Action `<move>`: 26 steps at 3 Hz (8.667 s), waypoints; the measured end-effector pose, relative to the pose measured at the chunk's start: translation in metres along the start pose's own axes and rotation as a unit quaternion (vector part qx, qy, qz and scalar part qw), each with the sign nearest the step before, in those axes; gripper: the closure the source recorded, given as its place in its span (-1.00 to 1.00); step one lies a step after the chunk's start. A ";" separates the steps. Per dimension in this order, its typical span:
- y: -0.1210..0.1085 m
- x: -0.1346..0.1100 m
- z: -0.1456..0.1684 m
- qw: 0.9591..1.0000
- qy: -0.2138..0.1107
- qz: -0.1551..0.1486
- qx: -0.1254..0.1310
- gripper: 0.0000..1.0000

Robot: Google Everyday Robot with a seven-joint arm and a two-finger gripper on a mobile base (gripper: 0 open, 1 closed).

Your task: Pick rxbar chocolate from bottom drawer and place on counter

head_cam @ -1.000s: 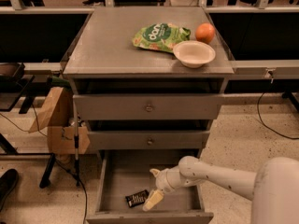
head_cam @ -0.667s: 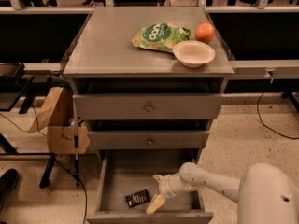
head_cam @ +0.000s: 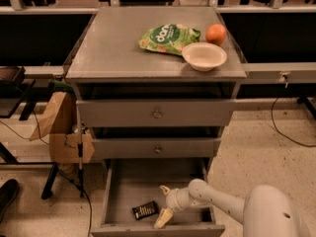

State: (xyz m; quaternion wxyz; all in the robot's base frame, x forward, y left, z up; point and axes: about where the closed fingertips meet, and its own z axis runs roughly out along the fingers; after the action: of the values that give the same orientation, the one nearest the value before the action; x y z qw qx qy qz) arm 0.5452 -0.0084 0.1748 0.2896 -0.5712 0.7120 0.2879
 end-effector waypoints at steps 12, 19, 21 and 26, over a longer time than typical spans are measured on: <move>-0.002 -0.014 0.081 0.996 -0.080 -0.021 -0.036 -0.64; -0.011 0.012 0.083 0.999 -0.027 -0.023 -0.024 -0.05; -0.014 0.006 0.056 0.999 -0.025 -0.032 0.012 0.99; -0.064 -0.158 -0.145 0.998 -0.022 -0.024 0.052 1.00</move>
Offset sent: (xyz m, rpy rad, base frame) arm 0.0564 0.0108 0.0322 0.1257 -0.1485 -0.0763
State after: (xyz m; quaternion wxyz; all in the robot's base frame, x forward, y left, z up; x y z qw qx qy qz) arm 0.6242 -0.0252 0.3828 0.3414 -0.5661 0.7054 0.2557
